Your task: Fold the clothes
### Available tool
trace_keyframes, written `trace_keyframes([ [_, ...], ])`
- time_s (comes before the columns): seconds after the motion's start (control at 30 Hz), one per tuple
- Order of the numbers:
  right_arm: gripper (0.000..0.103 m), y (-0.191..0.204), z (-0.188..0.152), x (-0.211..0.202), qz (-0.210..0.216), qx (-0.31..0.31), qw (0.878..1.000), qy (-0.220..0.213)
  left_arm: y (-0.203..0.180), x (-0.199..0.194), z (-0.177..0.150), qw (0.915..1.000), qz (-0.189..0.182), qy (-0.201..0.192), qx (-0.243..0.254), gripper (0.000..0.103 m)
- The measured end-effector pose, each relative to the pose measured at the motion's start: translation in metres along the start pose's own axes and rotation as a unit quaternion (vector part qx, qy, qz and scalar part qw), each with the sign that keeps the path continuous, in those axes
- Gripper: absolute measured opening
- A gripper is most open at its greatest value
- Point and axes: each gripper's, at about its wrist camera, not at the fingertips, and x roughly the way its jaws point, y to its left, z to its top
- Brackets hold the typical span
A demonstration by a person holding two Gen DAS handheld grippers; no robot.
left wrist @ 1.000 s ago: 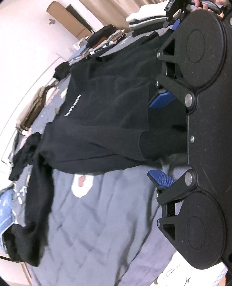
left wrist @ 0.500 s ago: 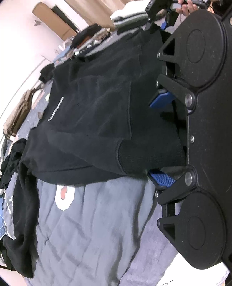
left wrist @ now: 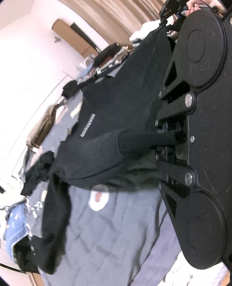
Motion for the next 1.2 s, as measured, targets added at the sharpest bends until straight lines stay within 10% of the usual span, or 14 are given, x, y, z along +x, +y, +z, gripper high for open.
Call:
trace_keyframes([
  [0.17,0.012,0.006,-0.01,-0.033,-0.069,-0.056,0.996,0.023,-0.012,-0.021,-0.009,0.998,0.001,0.046,0.043,0.005],
  [0.3,0.015,-0.001,-0.016,-0.029,-0.204,-0.136,0.968,0.053,-0.016,0.006,-0.03,0.9863,0.065,0.131,0.076,0.022],
  [0.4,0.016,0.004,-0.016,-0.04,-0.266,-0.171,0.948,0.019,-0.009,0.002,-0.038,0.9866,0.089,0.116,0.073,0.031],
  [0.7,0.045,0.062,-0.035,-0.009,-0.178,-0.292,0.94,0.013,-0.023,-0.009,-0.012,0.9963,0.044,0.005,0.073,0.054],
  [0.9,0.047,0.039,-0.066,0.08,-0.182,-0.289,0.932,0.119,-0.029,0.056,-0.018,0.9977,-0.003,0.057,0.037,0.055],
  [1.07,0.046,0.007,-0.068,0.105,-0.289,-0.292,0.901,0.138,-0.006,0.096,-0.04,0.9841,0.088,0.143,0.058,0.053],
  [1.2,0.047,0.034,-0.061,0.093,-0.217,-0.275,0.933,0.084,0.002,0.059,-0.018,0.9958,0.062,0.061,0.027,0.06],
])
